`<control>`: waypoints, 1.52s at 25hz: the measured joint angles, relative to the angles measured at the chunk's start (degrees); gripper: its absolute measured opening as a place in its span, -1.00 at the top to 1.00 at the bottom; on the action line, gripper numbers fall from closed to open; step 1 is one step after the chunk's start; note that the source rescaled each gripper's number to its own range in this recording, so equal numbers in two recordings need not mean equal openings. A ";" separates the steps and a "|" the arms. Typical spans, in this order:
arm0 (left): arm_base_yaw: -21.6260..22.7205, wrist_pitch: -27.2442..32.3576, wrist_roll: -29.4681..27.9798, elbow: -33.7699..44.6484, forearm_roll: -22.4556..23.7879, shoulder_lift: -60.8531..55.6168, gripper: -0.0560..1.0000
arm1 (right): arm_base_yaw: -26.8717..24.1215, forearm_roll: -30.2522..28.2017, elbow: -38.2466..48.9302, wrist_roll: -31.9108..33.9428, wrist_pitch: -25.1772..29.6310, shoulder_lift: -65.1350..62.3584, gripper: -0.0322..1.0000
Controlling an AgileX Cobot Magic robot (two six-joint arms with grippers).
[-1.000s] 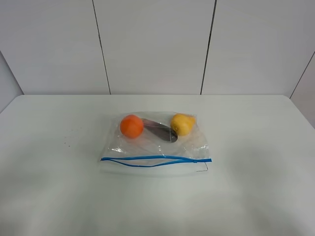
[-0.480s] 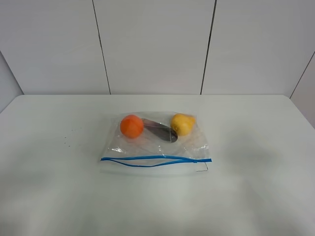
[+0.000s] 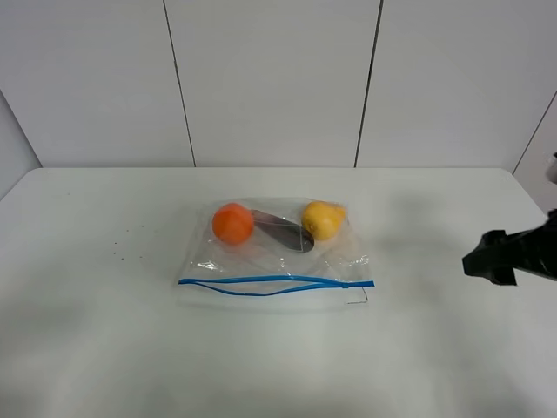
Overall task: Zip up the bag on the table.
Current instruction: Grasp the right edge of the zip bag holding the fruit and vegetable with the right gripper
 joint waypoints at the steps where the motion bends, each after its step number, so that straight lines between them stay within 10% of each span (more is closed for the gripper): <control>1: 0.00 0.00 0.00 0.00 0.00 0.00 -0.49 | 0.00 2.24 -2.06 -2.12 -0.06 3.30 -1.00; 8: 0.00 0.00 0.00 0.00 0.00 0.00 -0.49 | -4.70 27.64 -10.80 -25.02 5.11 22.83 -1.00; 16: 0.00 0.00 0.00 0.00 0.00 0.00 -0.49 | -11.91 56.83 -11.53 -57.11 25.92 41.82 -1.00; 38: 0.00 0.00 0.00 0.00 0.00 0.00 -0.49 | -4.76 60.29 -27.75 -57.84 32.81 64.61 -1.00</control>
